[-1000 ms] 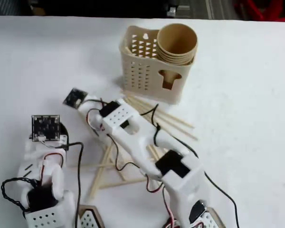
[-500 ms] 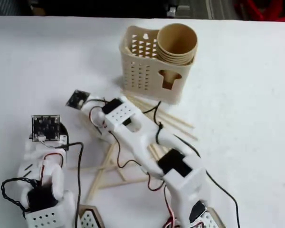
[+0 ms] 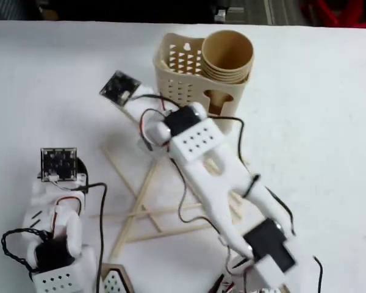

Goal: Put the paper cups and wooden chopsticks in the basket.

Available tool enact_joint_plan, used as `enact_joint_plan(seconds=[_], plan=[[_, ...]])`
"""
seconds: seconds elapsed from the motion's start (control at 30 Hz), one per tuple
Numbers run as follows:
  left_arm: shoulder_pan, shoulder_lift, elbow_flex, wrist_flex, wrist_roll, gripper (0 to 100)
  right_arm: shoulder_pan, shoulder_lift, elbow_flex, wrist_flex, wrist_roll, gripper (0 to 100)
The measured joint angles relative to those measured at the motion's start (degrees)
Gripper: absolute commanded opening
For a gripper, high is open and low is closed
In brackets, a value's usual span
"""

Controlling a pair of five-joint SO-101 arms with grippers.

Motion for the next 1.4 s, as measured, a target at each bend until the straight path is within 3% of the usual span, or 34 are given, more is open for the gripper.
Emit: enact_joint_plan(seconds=[0.3,0.57,0.97,1.17,1.4], plan=[[0.00,0.00,0.00,0.00,0.00,16,-0.09,-16.88,0.09,-0.09,-0.09,2.0],[0.00,0.00,0.00,0.00,0.00,16,0.53,-24.62,0.09,-7.47,-2.73,2.0],[0.00,0.00,0.00,0.00,0.00,16,4.84,-25.14,1.32,-39.82,-9.05,2.2],[0.00,0.00,0.00,0.00,0.00,16,8.97,-17.49,3.87,-57.32,-9.67,2.3],[0.00,0.00,0.00,0.00,0.00,16,13.63,-5.89,3.96,-69.45,-10.55,2.5]])
